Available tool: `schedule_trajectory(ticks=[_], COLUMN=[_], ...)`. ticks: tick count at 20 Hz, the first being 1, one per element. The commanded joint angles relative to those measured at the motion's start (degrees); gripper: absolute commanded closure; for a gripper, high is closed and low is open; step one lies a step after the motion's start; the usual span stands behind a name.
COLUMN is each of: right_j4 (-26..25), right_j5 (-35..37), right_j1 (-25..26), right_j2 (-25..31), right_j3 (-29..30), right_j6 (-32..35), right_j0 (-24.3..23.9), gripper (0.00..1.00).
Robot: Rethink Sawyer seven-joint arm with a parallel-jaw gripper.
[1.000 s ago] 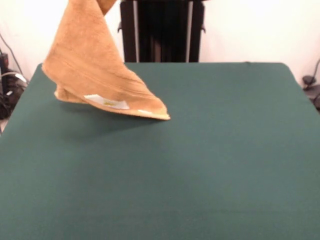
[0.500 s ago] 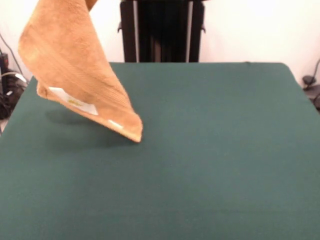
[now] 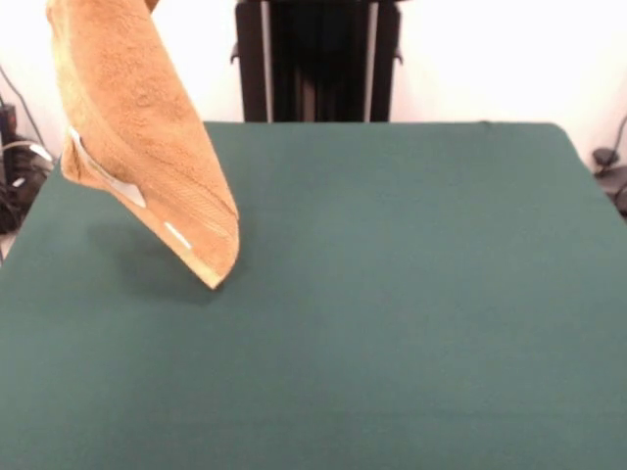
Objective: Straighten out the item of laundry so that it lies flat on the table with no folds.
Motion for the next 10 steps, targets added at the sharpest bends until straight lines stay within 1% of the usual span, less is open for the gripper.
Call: schedule_trajectory(ticks=[1,10], right_j4=[-2.4,-5.1], right_j5=[6.8,8.6], right_j1=[2.0,9.0], right_j2=[6.0,6.9], right_j3=[-3.4,-10.5], right_j6=[-22.0,-26.3], right_j0=[0.4,1.7], gripper=[1.0,1.0])
